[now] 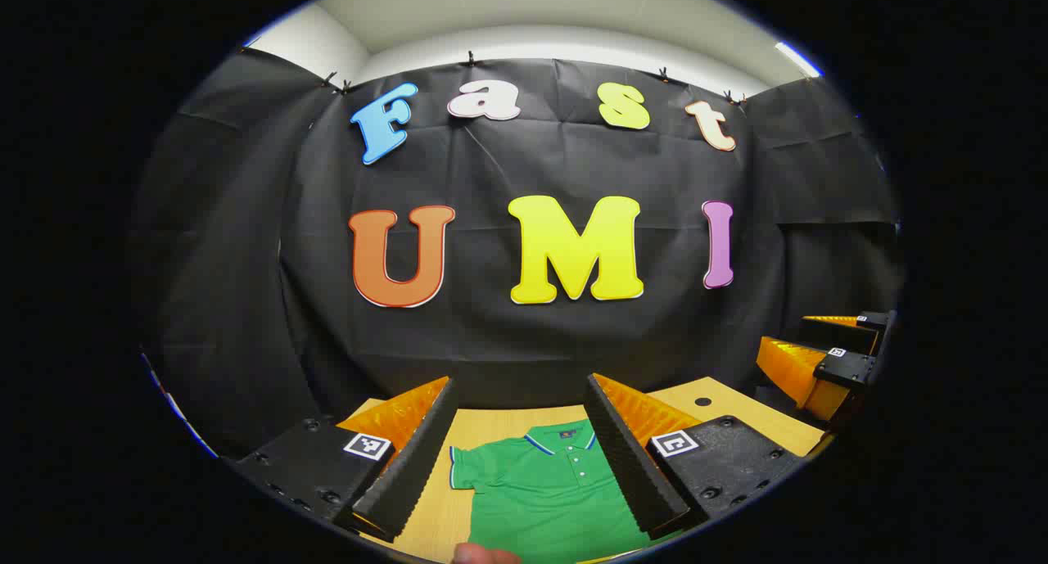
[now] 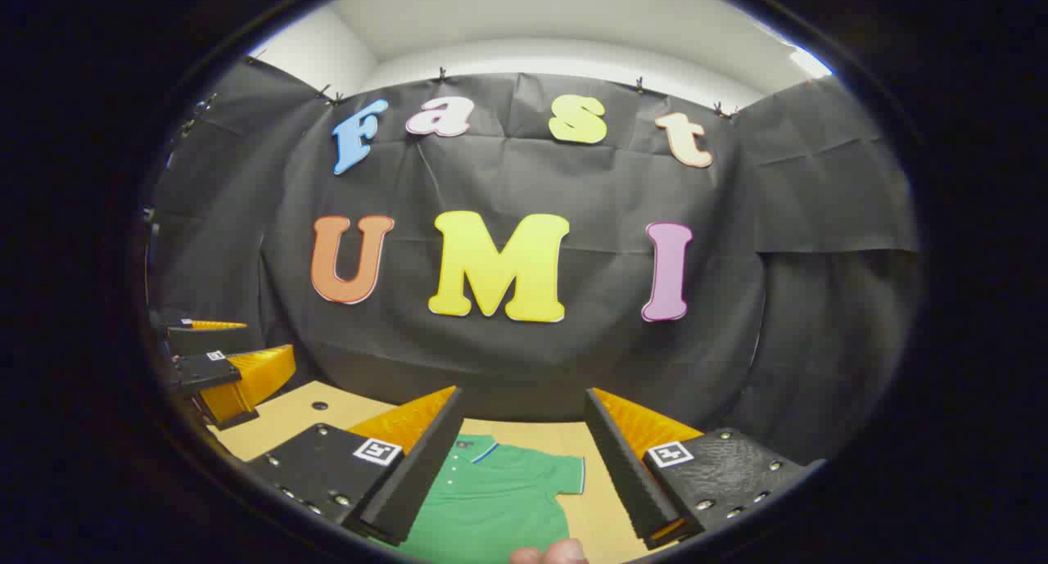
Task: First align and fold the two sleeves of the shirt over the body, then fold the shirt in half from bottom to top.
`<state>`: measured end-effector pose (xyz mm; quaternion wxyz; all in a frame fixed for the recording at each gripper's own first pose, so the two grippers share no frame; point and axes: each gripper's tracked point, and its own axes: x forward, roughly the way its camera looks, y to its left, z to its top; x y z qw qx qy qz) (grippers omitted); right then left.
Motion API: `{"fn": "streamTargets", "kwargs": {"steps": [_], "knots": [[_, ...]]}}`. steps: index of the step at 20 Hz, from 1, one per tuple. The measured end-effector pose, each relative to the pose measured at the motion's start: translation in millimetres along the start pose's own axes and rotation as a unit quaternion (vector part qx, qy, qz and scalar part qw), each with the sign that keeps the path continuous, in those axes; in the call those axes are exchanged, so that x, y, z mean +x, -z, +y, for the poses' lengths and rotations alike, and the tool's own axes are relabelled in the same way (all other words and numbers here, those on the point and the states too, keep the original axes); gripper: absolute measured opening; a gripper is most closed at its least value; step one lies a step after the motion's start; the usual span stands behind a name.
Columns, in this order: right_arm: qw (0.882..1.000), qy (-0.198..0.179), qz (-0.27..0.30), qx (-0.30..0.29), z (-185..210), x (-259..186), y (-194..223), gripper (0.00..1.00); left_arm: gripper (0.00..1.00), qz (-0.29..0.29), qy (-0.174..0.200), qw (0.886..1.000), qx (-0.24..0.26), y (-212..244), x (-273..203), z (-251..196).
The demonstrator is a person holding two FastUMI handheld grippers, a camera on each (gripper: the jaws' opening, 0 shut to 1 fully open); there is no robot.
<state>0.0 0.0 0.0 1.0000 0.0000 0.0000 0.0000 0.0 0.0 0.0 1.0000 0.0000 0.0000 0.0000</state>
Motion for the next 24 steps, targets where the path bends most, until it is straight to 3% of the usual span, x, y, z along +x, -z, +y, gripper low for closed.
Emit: {"fn": "streamTargets", "kwargs": {"steps": [14, 24], "knots": [[1.0, 0.005, 0.027, 0.003, -31.1, 25.2, 10.9, 0.94, 0.99, 0.004, -0.026, 1.0, 0.0, 0.5, 9.7, 3.9], [0.994, -0.011, 0.112, -0.014, -63.1, 79.5, 72.5, 0.93, 1.0, 0.032, -0.051, 0.998, -0.008, 20.2, 20.0, 13.4]]}}
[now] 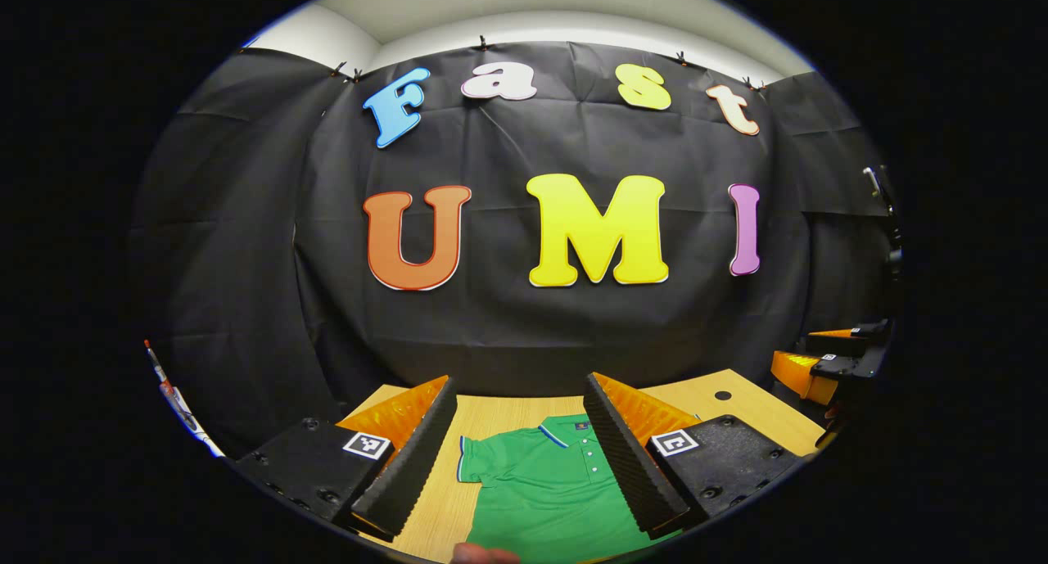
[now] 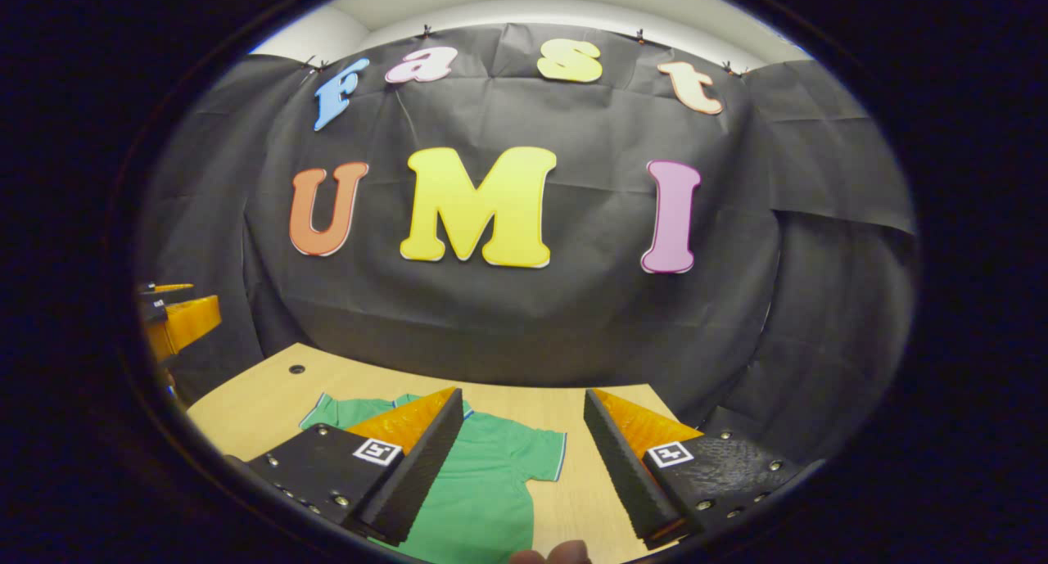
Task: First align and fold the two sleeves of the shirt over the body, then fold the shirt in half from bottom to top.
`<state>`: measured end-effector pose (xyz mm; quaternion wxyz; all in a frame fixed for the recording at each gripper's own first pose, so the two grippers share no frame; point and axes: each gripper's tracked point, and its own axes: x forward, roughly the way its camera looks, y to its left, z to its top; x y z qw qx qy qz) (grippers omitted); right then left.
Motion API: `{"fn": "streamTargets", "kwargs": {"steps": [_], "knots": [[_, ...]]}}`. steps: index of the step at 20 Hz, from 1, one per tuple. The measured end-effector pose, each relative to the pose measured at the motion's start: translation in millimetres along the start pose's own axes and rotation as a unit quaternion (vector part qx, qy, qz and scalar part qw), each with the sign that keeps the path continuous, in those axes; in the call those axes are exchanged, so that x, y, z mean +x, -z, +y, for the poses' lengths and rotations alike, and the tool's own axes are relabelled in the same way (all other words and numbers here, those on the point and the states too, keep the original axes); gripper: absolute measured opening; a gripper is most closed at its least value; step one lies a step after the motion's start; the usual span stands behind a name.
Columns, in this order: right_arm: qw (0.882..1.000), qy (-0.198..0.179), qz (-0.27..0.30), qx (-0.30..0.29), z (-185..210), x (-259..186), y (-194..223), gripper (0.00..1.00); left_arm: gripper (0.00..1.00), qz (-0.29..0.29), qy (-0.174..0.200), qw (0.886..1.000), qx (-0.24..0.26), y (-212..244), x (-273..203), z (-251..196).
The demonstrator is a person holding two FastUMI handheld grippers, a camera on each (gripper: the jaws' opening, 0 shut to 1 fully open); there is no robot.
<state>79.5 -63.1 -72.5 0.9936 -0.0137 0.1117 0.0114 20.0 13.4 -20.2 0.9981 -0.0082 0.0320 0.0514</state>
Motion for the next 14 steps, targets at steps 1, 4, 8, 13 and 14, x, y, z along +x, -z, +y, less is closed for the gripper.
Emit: {"fn": "streamTargets", "kwargs": {"steps": [1, 4, 8, 13, 14], "knots": [[1.0, -0.003, 0.014, -0.007, -4.3, 11.8, 10.1, 0.93, 1.0, 0.003, 0.003, 1.0, -0.005, 2.6, 1.1, -2.3], [0.998, -0.017, 0.055, -0.035, -16.6, 47.3, 41.7, 0.93, 0.99, 0.016, -0.001, 1.0, 0.002, 7.3, 4.5, -3.1], [0.996, -0.022, 0.074, -0.037, -33.5, 98.7, 63.6, 0.94, 0.99, 0.032, -0.015, 0.999, 0.005, 17.1, 8.6, -2.3], [0.991, -0.039, 0.118, -0.055, -43.5, 173.4, 111.0, 0.94, 1.0, 0.057, -0.027, 0.998, 0.029, 37.0, 15.2, -3.7], [0.989, -0.042, 0.126, -0.057, -44.3, 184.8, 121.5, 0.93, 1.0, 0.062, -0.031, 0.997, 0.029, 40.4, 16.6, -5.6]]}}
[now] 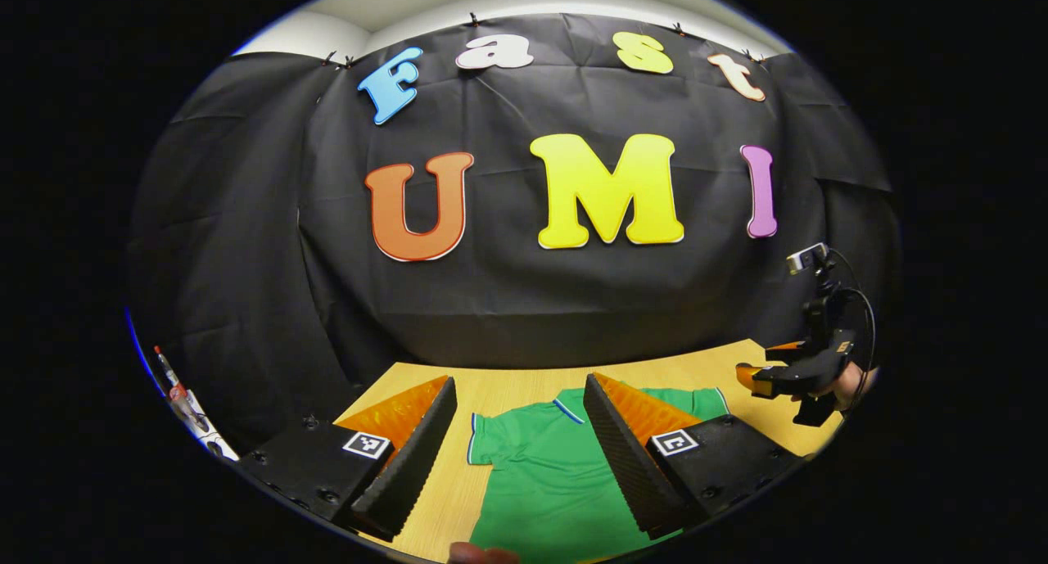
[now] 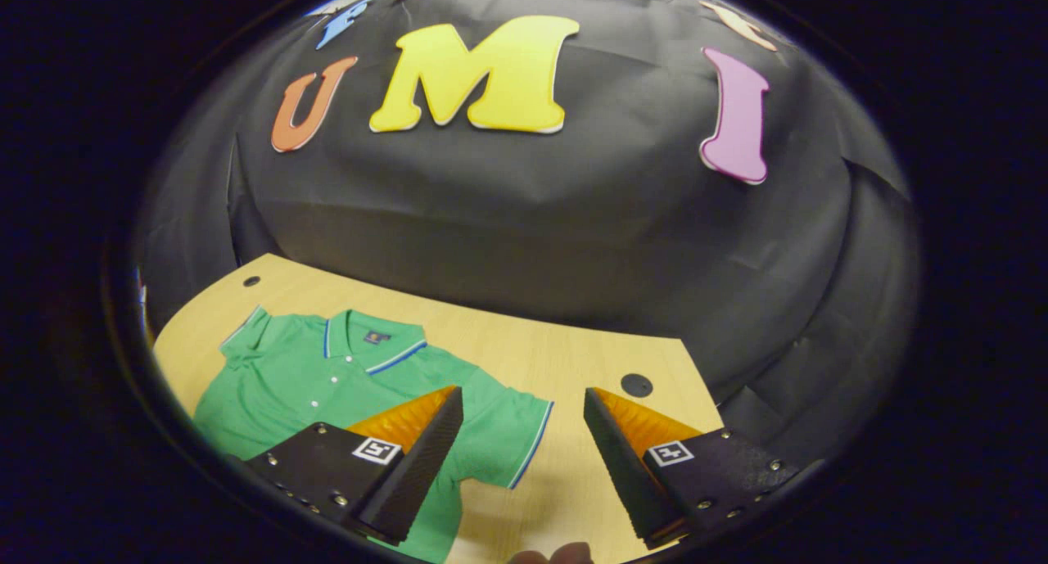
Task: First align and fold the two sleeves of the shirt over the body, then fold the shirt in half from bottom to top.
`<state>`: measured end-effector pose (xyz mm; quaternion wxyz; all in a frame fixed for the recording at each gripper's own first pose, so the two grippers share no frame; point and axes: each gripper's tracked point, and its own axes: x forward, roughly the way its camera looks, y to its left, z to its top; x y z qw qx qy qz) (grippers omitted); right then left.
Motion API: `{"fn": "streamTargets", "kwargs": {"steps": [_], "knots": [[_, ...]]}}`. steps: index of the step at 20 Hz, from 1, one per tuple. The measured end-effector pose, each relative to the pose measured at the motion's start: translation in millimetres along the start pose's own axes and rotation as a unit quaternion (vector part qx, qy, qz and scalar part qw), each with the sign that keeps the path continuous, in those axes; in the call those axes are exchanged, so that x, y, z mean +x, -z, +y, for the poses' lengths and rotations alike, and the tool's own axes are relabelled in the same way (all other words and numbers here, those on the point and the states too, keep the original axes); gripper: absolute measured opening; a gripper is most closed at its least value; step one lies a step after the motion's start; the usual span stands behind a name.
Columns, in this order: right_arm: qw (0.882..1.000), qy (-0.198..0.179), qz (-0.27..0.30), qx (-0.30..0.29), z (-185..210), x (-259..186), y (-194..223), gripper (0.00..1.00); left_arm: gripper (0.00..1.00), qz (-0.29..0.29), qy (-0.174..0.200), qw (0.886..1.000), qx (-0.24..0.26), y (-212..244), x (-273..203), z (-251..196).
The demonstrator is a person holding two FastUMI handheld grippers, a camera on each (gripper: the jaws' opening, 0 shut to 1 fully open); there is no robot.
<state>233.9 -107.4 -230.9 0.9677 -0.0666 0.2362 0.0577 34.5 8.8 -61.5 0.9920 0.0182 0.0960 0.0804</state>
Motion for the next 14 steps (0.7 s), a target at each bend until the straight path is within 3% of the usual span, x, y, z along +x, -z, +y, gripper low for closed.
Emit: {"fn": "streamTargets", "kwargs": {"steps": [9, 14], "knots": [[0.998, -0.017, 0.061, 0.022, -4.5, 98.1, 52.8, 0.94, 1.0, 0.032, -0.03, 0.999, 0.012, 31.8, 6.9, -6.7], [0.996, -0.025, 0.078, 0.034, 0.6, 127.1, 70.2, 0.93, 1.0, 0.053, -0.039, 0.998, 0.002, 48.2, 11.3, -7.3]]}}
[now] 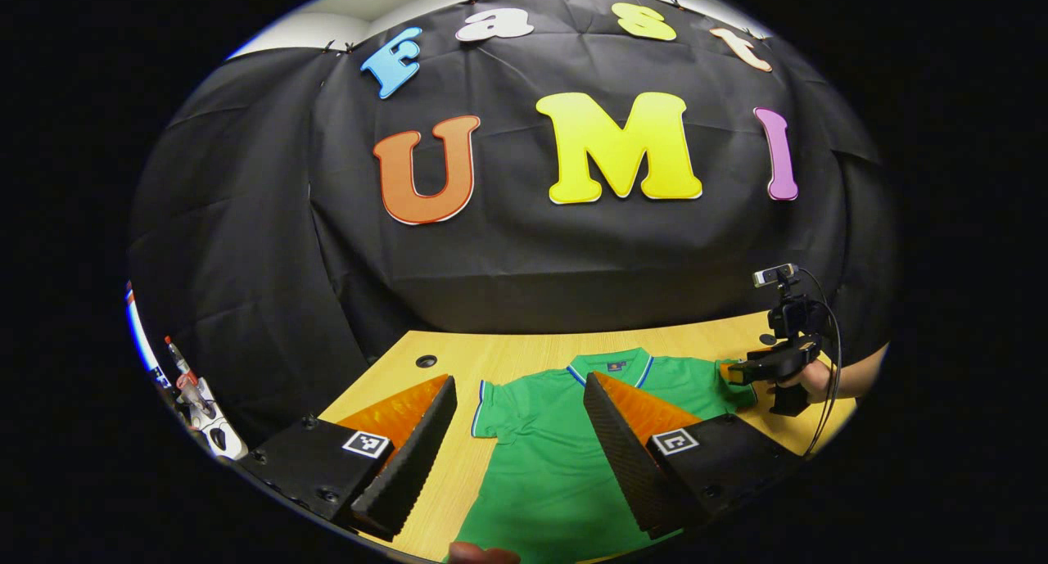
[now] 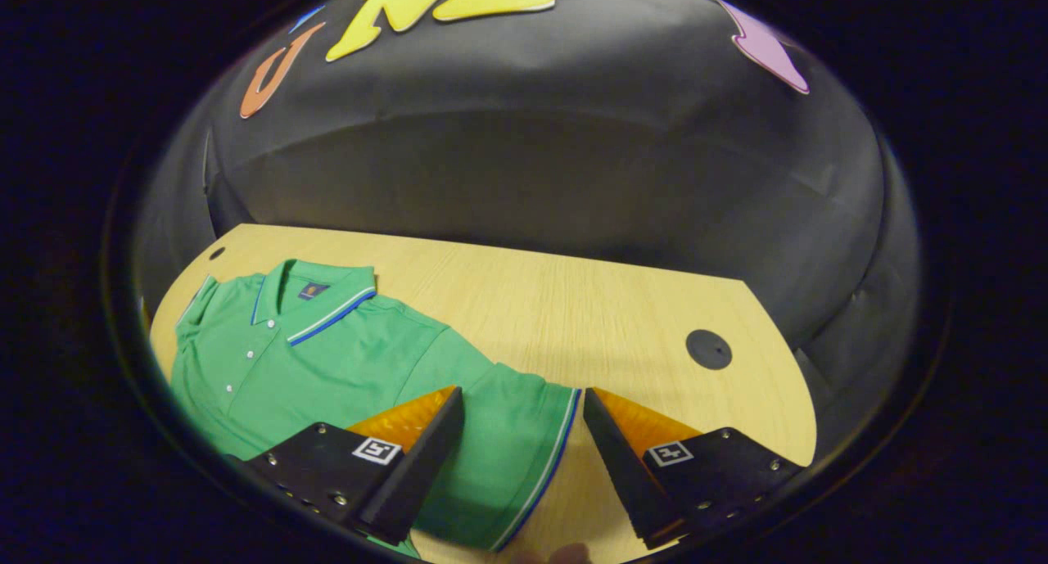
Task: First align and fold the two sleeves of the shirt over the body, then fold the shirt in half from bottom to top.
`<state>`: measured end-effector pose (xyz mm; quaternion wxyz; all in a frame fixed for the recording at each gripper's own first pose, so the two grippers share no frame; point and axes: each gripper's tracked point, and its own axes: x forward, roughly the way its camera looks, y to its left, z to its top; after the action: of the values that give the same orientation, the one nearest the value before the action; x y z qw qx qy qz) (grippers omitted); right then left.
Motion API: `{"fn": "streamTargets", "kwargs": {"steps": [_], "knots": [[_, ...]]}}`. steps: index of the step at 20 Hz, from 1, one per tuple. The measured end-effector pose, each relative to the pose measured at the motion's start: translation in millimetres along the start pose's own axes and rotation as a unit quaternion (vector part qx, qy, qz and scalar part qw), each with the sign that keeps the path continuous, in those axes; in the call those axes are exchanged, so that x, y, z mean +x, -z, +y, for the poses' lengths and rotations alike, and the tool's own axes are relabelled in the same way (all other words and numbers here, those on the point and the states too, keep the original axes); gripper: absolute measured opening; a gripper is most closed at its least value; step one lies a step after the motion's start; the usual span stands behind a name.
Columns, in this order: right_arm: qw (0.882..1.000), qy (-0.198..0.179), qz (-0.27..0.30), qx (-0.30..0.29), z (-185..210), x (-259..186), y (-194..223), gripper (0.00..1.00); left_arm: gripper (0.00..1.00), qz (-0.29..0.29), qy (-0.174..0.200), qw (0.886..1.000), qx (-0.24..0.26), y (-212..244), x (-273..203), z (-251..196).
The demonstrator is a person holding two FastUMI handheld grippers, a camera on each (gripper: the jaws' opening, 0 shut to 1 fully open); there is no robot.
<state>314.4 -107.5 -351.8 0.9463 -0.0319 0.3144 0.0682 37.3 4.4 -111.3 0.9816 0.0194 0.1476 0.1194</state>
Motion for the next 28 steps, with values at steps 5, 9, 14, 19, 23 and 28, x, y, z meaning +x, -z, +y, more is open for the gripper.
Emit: {"fn": "streamTargets", "kwargs": {"steps": [5, 9, 14, 19, 23, 28], "knots": [[1.0, -0.008, 0.005, 0.011, 0.3, 9.6, 7.1, 0.95, 1.0, 0.009, -0.002, 1.0, -0.003, 5.1, 3.0, -0.9], [0.999, -0.035, 0.02, 0.013, 9.3, 7.2, 23.7, 0.52, 1.0, 0.011, -0.003, 1.0, -0.012, 8.9, 4.0, -0.1], [0.999, -0.028, 0.033, 0.009, 13.5, -2.0, 13.0, 0.01, 1.0, 0.009, -0.004, 1.0, -0.011, 7.2, -0.6, 6.0], [0.999, -0.029, 0.021, 0.04, 15.2, -23.8, -5.7, 0.01, 1.0, 0.013, -0.016, 1.0, -0.023, 15.3, -5.0, 21.8], [0.997, -0.03, 0.019, 0.064, 23.3, -40.7, -19.4, 0.01, 1.0, 0.015, -0.02, 0.999, -0.032, 18.3, -9.8, 31.3], [0.997, -0.032, 0.0, 0.069, 45.3, -62.2, -50.0, 0.01, 1.0, 0.012, -0.025, 0.999, -0.046, 22.8, -16.0, 47.0]]}}
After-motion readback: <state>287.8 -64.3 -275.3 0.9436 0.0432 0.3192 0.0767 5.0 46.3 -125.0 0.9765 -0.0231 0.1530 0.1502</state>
